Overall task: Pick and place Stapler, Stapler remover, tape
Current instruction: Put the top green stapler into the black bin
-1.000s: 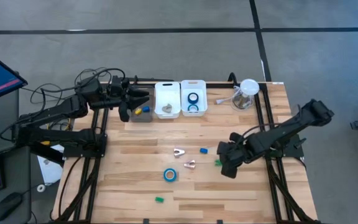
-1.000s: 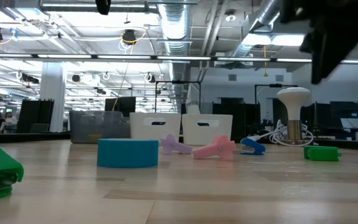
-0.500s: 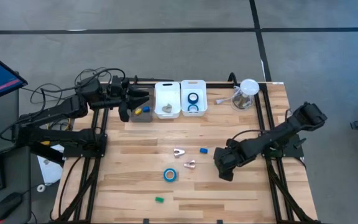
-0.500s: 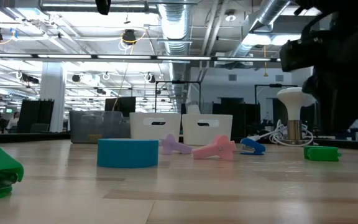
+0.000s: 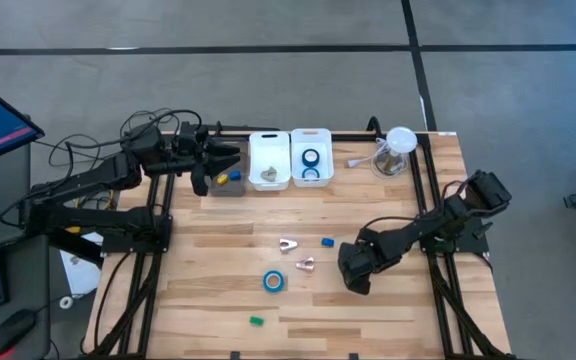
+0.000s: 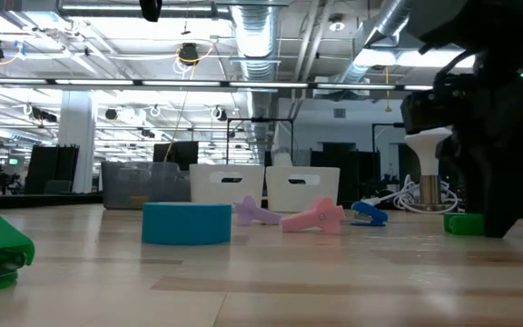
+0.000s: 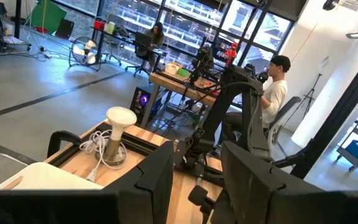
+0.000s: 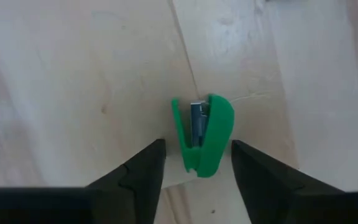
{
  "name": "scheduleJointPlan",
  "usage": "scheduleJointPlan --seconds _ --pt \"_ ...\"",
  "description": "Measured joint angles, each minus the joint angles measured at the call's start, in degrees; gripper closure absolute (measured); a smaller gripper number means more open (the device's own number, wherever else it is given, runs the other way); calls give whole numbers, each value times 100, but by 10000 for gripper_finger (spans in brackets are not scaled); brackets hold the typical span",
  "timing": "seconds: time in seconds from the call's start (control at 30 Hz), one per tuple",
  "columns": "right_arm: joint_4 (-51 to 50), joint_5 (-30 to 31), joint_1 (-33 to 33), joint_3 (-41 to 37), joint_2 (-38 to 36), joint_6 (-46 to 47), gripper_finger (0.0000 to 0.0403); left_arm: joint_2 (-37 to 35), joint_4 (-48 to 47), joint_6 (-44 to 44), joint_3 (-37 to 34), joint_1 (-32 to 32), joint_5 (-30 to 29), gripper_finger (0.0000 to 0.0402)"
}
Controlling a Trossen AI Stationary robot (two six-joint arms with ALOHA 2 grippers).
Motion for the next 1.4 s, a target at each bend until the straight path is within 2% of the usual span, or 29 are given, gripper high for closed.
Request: scheduleJointPlan --seconds 0.27,0.33,0.57,0.77,1.07,1.4 --pt "54 241 -20 -33 -227 4 348 0 0 0 0 0 0 276" --pt "47 254 -18 -33 -281 7 364 0 -2 0 0 0 0 276" --pt "47 223 -33 -33 -585 55 364 0 -3 0 0 0 0 276" --pt "34 302 -373 140 -1035 -15 357 0 -4 0 0 0 0 276" --pt "29 304 -1485 628 -1609 -922 353 0 -4 0 0 0 0 276" --pt "46 135 -2667 1455 -1639 -2134 354 0 -3 0 0 0 0 276"
